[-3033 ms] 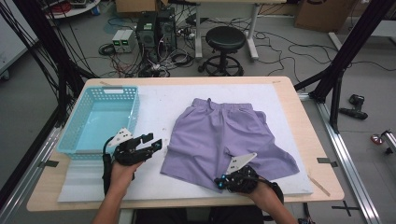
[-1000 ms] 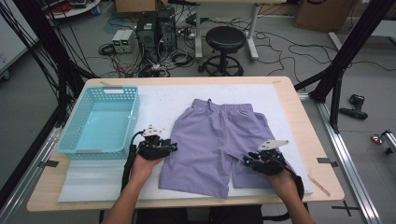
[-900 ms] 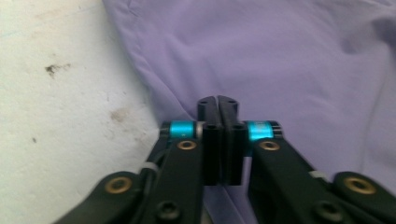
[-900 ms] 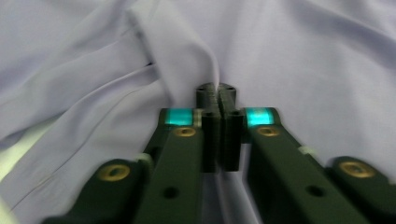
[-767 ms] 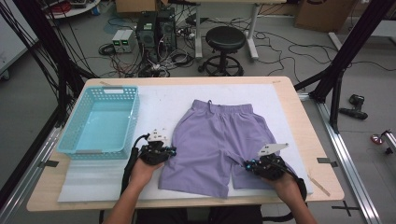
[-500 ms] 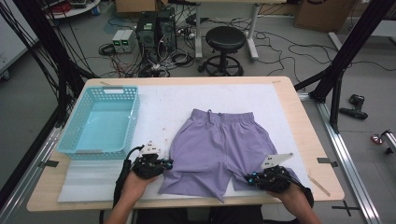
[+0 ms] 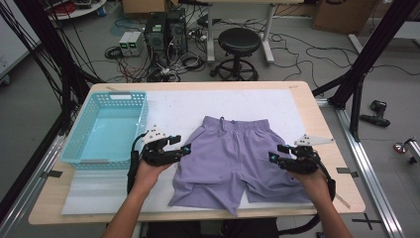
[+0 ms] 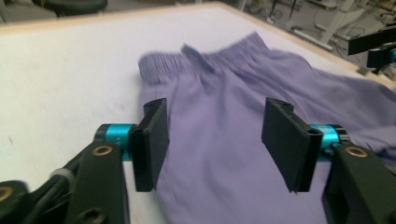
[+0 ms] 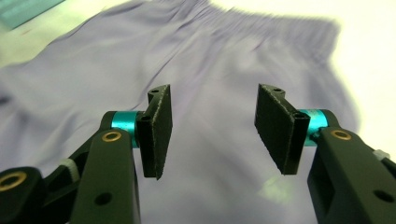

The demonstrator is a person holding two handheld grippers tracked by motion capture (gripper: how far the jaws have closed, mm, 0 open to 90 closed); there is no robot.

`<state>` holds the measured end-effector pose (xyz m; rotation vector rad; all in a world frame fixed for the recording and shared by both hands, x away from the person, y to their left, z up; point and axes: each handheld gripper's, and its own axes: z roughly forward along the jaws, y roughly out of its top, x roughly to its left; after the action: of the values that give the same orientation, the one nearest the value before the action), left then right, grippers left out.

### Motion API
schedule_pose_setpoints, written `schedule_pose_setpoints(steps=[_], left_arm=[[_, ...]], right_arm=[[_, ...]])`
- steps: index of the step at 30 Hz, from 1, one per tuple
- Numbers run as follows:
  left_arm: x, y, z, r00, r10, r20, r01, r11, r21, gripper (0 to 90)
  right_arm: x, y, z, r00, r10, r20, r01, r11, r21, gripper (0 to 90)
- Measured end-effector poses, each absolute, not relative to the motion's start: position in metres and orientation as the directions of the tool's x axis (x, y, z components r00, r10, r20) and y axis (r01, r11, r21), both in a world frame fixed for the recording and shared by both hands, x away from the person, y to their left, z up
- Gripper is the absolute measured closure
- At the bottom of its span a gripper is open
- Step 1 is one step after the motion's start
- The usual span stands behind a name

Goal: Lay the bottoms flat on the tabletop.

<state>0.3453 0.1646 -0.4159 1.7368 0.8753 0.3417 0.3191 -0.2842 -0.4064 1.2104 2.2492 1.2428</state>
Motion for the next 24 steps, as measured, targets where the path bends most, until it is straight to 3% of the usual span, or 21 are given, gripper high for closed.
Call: schedule_pose_setpoints(steps=[8, 12, 18, 24], left_arm=[[0.384, 0.165, -0.408, 0.664, 0.717, -0.213, 0.386, -0.085, 0.919, 22.0], [0.397, 0.164, -0.404, 0.674, 0.711, -0.201, 0.373, -0.092, 0.923, 22.5], [0.403, 0.164, -0.387, 0.678, 0.71, -0.191, 0.362, -0.096, 0.927, 35.3], [0.402, 0.158, -0.381, 0.68, 0.707, -0.193, 0.376, -0.111, 0.92, 33.4]], right_arm=[[0.367, -0.29, -0.399, -0.564, 0.821, 0.087, 0.526, 0.276, 0.804, 44.3], [0.389, -0.289, -0.395, -0.58, 0.811, 0.079, 0.52, 0.294, 0.802, 45.9], [0.397, -0.289, -0.389, -0.576, 0.813, 0.085, 0.536, 0.297, 0.79, 43.3], [0.388, -0.283, -0.381, -0.591, 0.806, 0.043, 0.512, 0.333, 0.791, 41.7]])
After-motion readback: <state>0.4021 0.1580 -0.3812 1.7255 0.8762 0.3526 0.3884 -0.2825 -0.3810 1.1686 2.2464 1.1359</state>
